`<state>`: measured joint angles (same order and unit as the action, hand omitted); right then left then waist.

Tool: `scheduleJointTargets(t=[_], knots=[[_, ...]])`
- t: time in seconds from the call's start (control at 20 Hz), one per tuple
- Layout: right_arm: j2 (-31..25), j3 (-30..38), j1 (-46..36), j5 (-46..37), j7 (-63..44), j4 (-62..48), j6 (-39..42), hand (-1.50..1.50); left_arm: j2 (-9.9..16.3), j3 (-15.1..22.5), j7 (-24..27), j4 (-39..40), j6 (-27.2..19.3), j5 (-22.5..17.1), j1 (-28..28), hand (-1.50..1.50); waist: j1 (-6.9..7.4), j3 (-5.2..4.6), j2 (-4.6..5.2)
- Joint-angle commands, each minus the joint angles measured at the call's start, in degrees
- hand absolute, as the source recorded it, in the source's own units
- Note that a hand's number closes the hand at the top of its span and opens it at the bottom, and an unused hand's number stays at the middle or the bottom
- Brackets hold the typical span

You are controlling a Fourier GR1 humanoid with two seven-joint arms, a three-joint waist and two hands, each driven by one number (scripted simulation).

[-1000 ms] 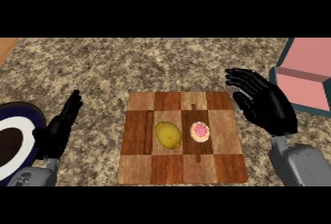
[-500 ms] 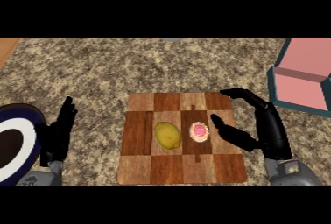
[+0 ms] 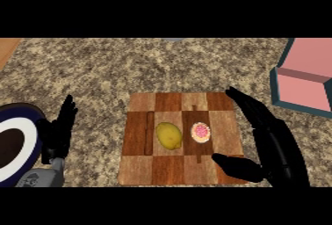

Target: Pick the lemon from the cutting board and place it in the cardboard box

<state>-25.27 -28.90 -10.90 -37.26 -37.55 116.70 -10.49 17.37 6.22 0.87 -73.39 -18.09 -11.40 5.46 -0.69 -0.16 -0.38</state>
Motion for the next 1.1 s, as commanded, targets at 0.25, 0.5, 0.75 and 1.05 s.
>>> scheduleJointTargets(t=[0.25, 0.5, 0.75, 1.05], knots=[[5.92, -5.95, -12.52, 1.04, -25.18, 4.87, 22.62, -1.50, -2.55, -0.22, 0.35, 2.90, -0.78, 1.54, 3.11, 0.00, 0.79, 0.04, 0.34], [12.78, -4.88, -19.10, 5.78, -34.73, 2.78, 30.00, -1.50, -1.87, -0.87, -1.20, 3.76, -0.58, 2.43, 4.73, 0.00, 0.65, 0.04, 0.33], [18.05, -8.65, -20.39, 1.84, -35.51, -9.52, 28.73, -1.50, -2.52, -0.31, -0.34, 1.46, -0.28, 2.54, 2.99, 0.00, 1.32, 0.05, 0.34], [21.86, -10.15, -19.21, 1.57, -40.51, -8.98, 31.39, -1.50, -1.81, -1.62, 1.81, 1.88, 1.79, 1.67, -0.40, 0.00, 0.70, 0.06, 0.17]])
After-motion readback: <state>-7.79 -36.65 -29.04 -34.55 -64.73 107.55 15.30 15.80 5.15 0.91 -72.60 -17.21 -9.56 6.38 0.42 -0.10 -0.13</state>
